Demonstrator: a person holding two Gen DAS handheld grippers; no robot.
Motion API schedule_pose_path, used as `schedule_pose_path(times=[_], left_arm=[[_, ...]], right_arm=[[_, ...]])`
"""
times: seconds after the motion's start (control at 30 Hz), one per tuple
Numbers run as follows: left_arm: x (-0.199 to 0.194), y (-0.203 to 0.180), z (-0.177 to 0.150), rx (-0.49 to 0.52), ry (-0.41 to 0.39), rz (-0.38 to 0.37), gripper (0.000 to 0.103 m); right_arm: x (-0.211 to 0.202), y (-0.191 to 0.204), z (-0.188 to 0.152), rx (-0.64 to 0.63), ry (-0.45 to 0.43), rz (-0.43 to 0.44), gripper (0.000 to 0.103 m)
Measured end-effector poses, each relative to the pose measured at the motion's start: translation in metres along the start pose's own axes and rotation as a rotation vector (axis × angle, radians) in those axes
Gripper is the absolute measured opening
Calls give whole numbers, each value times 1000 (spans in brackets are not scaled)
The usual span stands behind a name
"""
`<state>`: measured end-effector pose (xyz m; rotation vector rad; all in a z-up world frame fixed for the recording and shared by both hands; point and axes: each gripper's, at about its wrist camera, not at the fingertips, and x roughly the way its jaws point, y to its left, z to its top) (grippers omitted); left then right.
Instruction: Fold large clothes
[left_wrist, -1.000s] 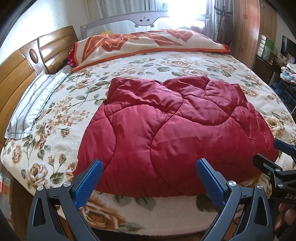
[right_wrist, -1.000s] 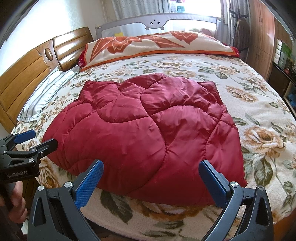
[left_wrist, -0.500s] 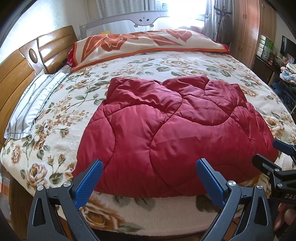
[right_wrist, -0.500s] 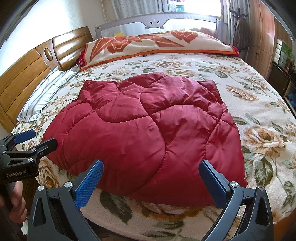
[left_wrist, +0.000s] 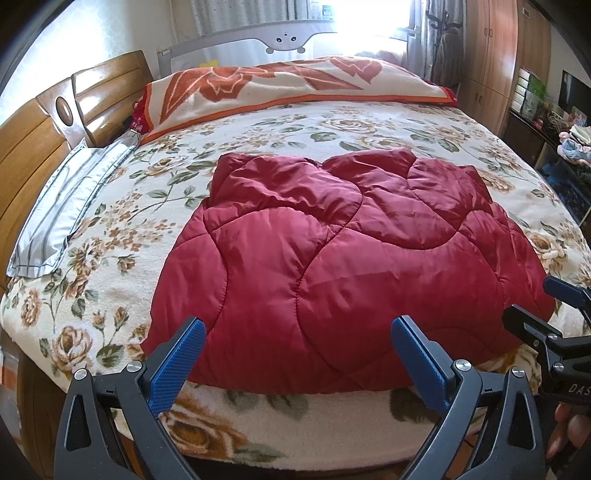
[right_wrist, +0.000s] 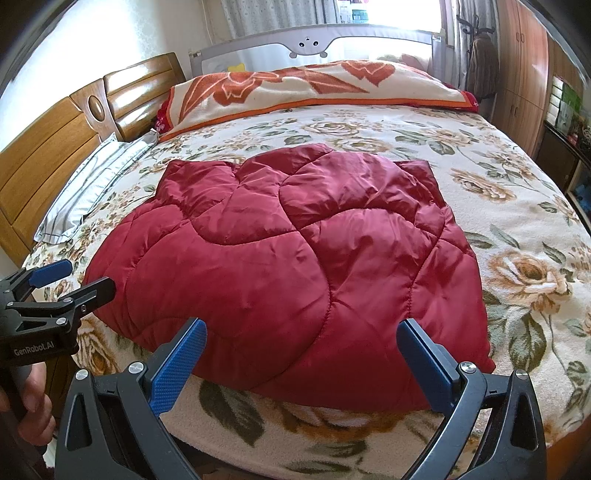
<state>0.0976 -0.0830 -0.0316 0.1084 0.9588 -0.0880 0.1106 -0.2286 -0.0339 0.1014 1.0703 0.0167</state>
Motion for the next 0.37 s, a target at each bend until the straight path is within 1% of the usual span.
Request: schedule_pose_path(times=[0.2,0.37], left_arm=[[1,0,0,2,-4,6,101],[2,-1,1,6,-1,-4,101]], right_arm=[[0,-1,0,-1,1,0,103],[2,-1,0,2,2,0,103]])
